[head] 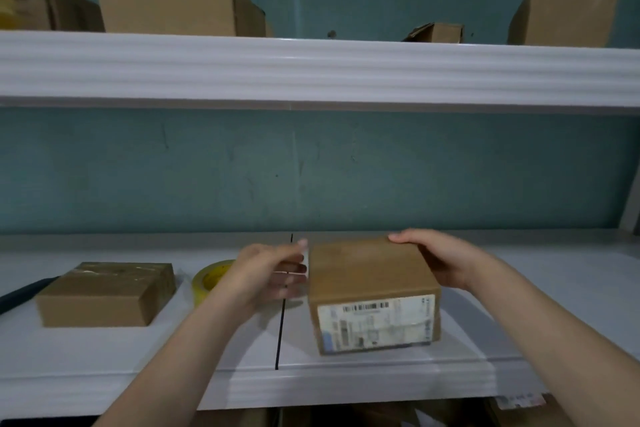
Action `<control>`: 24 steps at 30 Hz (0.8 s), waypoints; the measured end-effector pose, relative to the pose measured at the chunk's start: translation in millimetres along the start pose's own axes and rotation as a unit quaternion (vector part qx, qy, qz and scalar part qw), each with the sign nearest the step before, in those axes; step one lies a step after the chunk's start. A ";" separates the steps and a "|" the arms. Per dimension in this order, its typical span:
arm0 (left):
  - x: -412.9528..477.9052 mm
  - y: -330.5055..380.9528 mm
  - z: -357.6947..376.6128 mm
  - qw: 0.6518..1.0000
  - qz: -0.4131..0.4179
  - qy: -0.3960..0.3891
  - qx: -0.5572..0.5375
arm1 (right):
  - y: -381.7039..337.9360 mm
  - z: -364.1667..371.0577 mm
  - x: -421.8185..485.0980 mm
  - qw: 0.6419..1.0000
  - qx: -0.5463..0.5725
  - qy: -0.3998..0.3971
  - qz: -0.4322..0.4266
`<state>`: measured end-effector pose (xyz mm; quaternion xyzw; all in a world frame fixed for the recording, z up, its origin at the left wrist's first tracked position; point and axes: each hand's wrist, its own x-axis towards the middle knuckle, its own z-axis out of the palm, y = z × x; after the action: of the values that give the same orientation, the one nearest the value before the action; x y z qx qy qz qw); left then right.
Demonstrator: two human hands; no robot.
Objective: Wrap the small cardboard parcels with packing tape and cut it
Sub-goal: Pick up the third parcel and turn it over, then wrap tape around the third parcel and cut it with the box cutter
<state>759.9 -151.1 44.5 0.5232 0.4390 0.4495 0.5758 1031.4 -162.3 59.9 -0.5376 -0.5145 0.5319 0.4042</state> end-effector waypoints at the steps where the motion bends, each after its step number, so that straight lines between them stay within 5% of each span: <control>1: -2.6 -2.7 2.7 1.000 -0.002 -0.008 0.019 | 2.1 6.2 3.8 1.000 -0.005 0.000 0.003; 6: 2.0 -19.5 8.2 0.978 0.088 0.084 0.170 | 24.9 27.0 16.2 0.999 0.002 0.041 0.000; 10: 16.8 -17.1 -36.3 0.834 0.216 0.226 0.454 | 31.3 21.8 14.9 0.995 -0.010 0.080 -0.064; 12: 19.4 -13.6 -69.5 0.837 0.169 0.171 0.492 | 30.9 14.1 15.9 0.991 0.002 0.107 -0.081; 14: 21.1 -15.1 -95.7 0.837 0.094 0.026 0.539 | 29.4 7.0 16.4 0.987 0.007 0.129 -0.097; 16: 16.0 -22.3 -103.5 0.778 0.066 -0.041 0.624 | 27.4 4.1 15.2 0.985 0.004 0.136 -0.103; 18: 19.2 -29.5 -104.7 0.719 0.092 -0.017 0.689 | 25.2 6.1 13.1 0.983 -0.003 0.143 -0.113; 19: 21.0 -32.3 -104.5 0.716 0.110 0.005 0.689 | 24.0 7.4 12.8 0.981 -0.006 0.150 -0.119; 22: 23.3 -33.6 -96.7 0.828 0.151 0.039 0.539 | 17.5 12.3 9.7 0.975 -0.019 0.167 -0.145; 24: 23.6 -27.2 -82.7 0.834 0.208 0.069 0.506 | 6.4 17.2 3.9 0.960 -0.030 0.203 -0.188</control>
<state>685.7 -112.1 11.0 0.7883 0.5246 0.3083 0.0915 1014.7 -161.4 51.1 -0.5394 -0.5291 0.3103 0.5768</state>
